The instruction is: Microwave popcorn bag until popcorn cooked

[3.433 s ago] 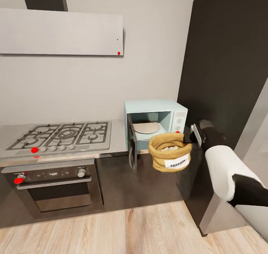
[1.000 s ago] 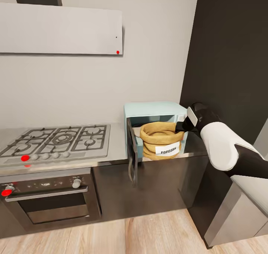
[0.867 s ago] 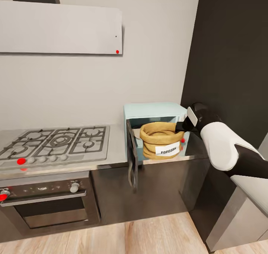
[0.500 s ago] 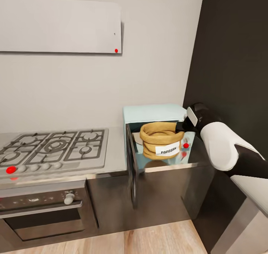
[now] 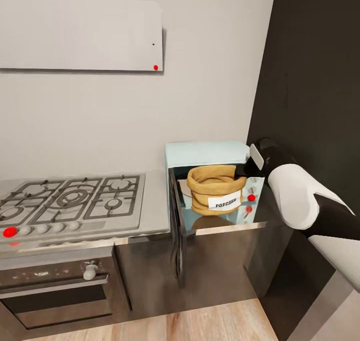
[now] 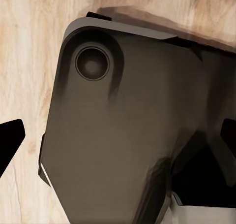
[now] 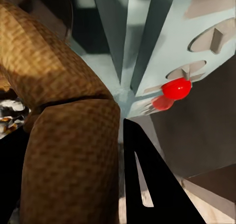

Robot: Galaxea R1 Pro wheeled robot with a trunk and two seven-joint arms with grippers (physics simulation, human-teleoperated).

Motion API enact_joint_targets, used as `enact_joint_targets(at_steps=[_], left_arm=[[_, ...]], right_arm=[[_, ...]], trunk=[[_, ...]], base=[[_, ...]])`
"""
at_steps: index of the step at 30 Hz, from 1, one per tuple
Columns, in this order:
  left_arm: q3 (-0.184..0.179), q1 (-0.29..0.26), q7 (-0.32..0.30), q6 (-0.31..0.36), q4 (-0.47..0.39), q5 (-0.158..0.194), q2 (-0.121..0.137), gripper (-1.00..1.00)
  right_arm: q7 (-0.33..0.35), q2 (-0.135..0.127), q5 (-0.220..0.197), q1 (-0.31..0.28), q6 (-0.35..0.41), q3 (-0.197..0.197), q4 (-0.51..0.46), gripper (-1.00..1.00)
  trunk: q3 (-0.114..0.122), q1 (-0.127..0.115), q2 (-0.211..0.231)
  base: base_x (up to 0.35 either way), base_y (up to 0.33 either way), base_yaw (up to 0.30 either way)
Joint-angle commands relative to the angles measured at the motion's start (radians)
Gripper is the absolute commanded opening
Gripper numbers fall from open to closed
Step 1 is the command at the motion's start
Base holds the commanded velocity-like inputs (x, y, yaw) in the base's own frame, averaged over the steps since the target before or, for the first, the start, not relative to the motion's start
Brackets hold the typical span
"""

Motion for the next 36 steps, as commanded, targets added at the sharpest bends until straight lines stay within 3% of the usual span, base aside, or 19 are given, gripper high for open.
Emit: enact_joint_targets(at_steps=[1,36], left_arm=[[0.002,0.0,0.001,-0.001,-0.001,0.004,0.0,1.0],[0.003,0.0,0.0,0.0,-0.001,0.004,0.0,1.0]], right_arm=[[-0.007,0.001,-0.014,-0.001,0.002,-0.008,0.002,-1.0],[-0.007,-0.001,-0.017,0.0,0.002,-0.009,0.01,-1.0]], trunk=[[-0.001,0.0,-0.001],[-0.001,0.0,-0.001]], base=[[0.0,0.0,0.0],[0.0,0.0,0.0]])
